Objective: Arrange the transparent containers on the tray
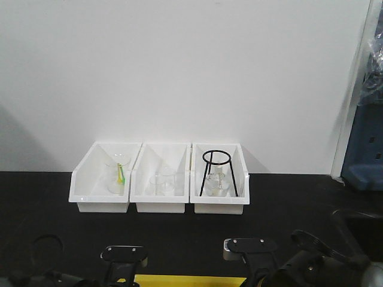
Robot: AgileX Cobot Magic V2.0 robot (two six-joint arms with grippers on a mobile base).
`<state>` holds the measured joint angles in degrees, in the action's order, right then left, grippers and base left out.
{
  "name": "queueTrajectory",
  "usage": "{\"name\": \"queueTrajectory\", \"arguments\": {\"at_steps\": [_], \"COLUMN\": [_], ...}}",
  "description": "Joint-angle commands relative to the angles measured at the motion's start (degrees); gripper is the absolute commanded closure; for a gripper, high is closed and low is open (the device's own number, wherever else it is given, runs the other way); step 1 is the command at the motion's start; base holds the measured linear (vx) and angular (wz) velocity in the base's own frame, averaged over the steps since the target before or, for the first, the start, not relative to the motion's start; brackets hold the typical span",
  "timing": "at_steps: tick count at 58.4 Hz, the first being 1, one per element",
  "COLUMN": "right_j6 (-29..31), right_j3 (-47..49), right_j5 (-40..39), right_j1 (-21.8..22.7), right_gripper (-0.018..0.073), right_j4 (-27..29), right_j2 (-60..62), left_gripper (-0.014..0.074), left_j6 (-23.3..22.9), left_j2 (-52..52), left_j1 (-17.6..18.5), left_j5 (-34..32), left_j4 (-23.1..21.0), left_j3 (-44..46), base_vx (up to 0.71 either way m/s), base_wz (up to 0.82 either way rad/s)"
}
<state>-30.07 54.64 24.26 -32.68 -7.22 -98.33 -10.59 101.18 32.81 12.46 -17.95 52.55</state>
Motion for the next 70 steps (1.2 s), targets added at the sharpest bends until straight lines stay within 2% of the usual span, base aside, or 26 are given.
{"name": "queueTrajectory", "arguments": {"at_steps": [1,14,23,34,42,53,61,70], "right_j6": [0.25,0.25,0.25,0.25,0.25,0.25,0.25,0.25], "right_j3": [1.95,1.95,1.95,1.95,1.95,1.95,1.95,1.95], "right_j5": [-2.91,-2.63,-2.14,-3.07,-2.84,-2.34,-2.19,-2.26], "right_j1": [0.25,0.25,0.25,0.25,0.25,0.25,0.25,0.25], "right_gripper": [0.0110,0.0100,0.0100,0.0123,0.0186,0.0326,0.0419,0.0483], "right_j4": [-0.96,-3.30,-7.12,-11.27,-14.33,-14.22,-14.00,-14.00], "right_j2": [2.30,6.75,14.92,27.73,35.46,41.40,42.93,43.00], "left_gripper": [0.0115,0.0123,0.0150,0.0227,0.0326,0.0485,0.0566,0.0606], "left_j6": [-0.19,0.86,3.25,3.26,3.31,3.31,3.30,3.30], "left_j2": [-2.46,-6.85,-14.27,-28.01,-39.27,-52.45,-58.16,-60.57], "left_j1": [0.17,0.17,0.17,0.17,0.35,0.35,0.35,0.35], "left_j5": [-3.19,-3.12,-2.34,-2.66,-7.16,-9.34,-8.92,-8.35], "left_j4": [-0.37,0.70,5.80,12.10,16.05,17.95,17.95,17.95], "left_j3": [1.66,1.66,1.66,1.39,-0.46,-6.29,-8.43,-8.43], "base_vx": [0.00,0.00,0.00,0.00,0.00,0.00,0.00,0.00], "base_wz": [0.00,0.00,0.00,0.00,0.00,0.00,0.00,0.00]}}
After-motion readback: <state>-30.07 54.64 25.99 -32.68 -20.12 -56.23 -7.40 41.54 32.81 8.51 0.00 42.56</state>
